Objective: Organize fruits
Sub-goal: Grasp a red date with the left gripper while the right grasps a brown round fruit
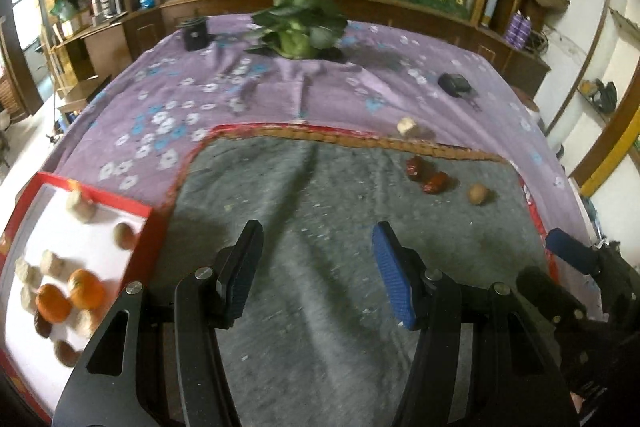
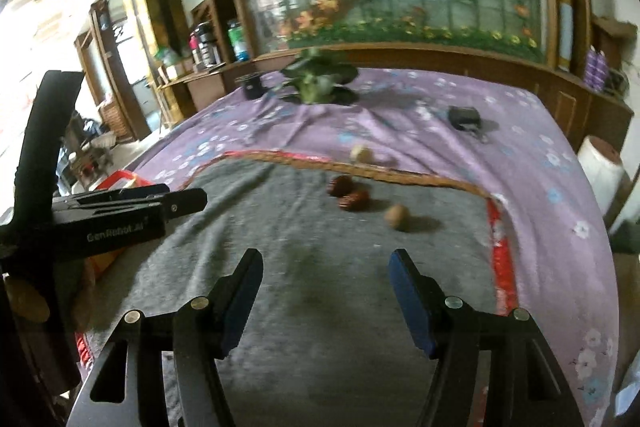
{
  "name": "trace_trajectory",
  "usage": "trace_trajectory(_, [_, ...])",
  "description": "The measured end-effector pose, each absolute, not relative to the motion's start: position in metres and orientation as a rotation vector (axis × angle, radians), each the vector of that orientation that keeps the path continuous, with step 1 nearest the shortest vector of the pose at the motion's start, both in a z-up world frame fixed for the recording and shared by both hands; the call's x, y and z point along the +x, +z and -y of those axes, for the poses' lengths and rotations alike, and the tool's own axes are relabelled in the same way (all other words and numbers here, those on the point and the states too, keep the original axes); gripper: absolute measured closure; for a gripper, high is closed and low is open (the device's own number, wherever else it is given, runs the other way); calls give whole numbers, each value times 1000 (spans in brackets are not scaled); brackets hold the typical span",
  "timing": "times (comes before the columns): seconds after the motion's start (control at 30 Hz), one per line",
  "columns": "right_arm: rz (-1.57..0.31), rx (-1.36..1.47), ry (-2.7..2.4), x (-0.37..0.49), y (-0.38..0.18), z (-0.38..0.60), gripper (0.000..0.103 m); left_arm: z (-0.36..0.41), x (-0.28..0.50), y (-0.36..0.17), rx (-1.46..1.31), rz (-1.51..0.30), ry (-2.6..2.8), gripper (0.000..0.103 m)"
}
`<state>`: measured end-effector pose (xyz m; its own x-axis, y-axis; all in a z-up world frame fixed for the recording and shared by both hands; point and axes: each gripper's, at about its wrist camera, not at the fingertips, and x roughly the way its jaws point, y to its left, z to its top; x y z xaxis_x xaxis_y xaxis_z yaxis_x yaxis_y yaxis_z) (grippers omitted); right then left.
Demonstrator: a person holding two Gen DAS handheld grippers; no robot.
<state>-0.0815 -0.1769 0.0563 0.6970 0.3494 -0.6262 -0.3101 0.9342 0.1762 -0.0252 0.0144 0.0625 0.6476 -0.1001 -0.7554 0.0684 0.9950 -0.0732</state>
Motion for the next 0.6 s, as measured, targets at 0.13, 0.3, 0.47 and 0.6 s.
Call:
trace_trajectory(0.13, [-716,110,340,-75,54,198,39,2,-8,57,-40,-896,-157,46])
trace_trajectory(0.3, [-723,133,339,-72,50,210,39,24,24,53,-74,-946,-192,46])
trace_trajectory(0.47, [-740,139,345,-69,44,212,39,45,53,50,-66,-978,-222,46])
trace_trajectory(0.6, [-750,152,356,-66,40,213,39,57,76,37,-63,-1042,-265,47])
